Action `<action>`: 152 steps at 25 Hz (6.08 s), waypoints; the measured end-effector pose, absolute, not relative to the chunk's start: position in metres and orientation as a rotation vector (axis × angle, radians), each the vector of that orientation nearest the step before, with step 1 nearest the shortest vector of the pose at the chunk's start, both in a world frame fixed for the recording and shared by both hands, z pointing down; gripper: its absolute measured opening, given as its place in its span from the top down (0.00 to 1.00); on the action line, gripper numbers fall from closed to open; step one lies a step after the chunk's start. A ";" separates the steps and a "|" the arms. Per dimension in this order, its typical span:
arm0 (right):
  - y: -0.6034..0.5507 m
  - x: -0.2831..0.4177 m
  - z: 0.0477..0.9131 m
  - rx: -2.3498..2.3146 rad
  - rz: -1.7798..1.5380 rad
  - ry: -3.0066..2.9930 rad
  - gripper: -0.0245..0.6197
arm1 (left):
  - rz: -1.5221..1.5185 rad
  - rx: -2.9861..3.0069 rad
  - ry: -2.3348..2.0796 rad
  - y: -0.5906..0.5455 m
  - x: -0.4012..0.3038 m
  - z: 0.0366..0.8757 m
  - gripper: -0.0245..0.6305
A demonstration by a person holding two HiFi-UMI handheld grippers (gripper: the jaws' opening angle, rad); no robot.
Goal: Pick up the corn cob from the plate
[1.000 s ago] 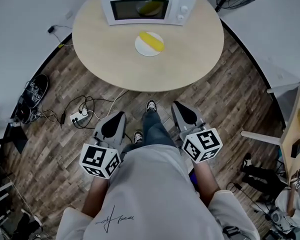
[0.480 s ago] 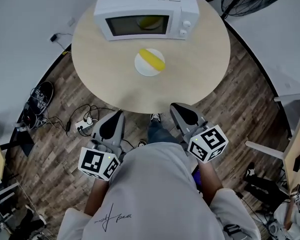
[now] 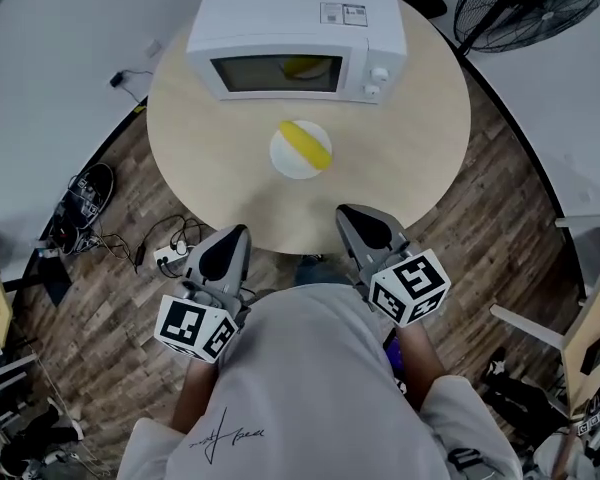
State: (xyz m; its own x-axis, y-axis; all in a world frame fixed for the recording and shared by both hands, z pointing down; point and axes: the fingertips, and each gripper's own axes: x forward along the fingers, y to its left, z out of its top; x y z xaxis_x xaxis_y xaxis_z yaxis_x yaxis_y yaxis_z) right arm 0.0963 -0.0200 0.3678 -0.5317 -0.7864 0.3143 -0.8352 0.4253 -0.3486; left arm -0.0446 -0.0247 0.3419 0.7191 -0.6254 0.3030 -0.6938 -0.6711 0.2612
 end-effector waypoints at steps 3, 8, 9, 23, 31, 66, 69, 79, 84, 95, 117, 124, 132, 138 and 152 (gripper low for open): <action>-0.032 0.103 0.369 1.454 0.707 -2.552 0.94 | 0.237 2.524 -1.030 -0.032 -0.038 0.346 0.96; -0.042 0.113 0.374 1.426 0.654 -2.528 0.94 | 0.333 2.517 -1.124 -0.039 -0.037 0.359 0.97; -0.042 0.114 0.376 1.413 0.648 -2.524 0.94 | 0.355 2.510 -1.144 -0.039 -0.037 0.361 0.97; -0.065 0.118 0.382 1.394 0.631 -2.503 0.94 | 0.390 2.470 -1.161 -0.045 -0.042 0.374 0.97; -0.087 0.117 0.389 1.395 0.680 -2.485 0.90 | 0.341 2.482 -1.110 -0.061 -0.036 0.371 0.97; -0.139 0.110 0.438 1.292 0.772 -2.356 0.82 | 0.402 2.433 -1.162 -0.086 -0.059 0.383 0.97; -0.142 0.111 0.444 1.275 0.777 -2.337 0.80 | 0.419 2.430 -1.157 -0.087 -0.059 0.385 0.97; -0.154 0.112 0.463 1.231 0.789 -2.284 0.77 | 0.435 2.404 -1.166 -0.091 -0.063 0.391 0.97; -0.162 0.110 0.473 1.225 0.798 -2.258 0.75 | 0.448 2.397 -1.163 -0.094 -0.066 0.393 0.97; -0.176 0.106 0.495 1.187 0.810 -2.208 0.73 | 0.461 2.377 -1.161 -0.100 -0.065 0.396 0.97; -0.190 0.084 0.548 1.068 0.803 -2.052 0.63 | 0.520 2.366 -1.170 -0.104 -0.080 0.405 0.97; -0.198 0.080 0.564 1.057 0.803 -2.014 0.59 | 0.531 2.358 -1.166 -0.109 -0.088 0.405 0.97; -0.207 0.079 0.583 1.066 0.807 -1.964 0.55 | 0.541 2.338 -1.168 -0.115 -0.099 0.411 0.97; -0.208 0.074 0.595 1.051 0.779 -1.922 0.53 | 0.539 2.327 -1.169 -0.118 -0.107 0.413 0.97; -0.213 0.074 0.613 1.072 0.761 -1.844 0.50 | 0.538 2.312 -1.163 -0.123 -0.118 0.417 0.97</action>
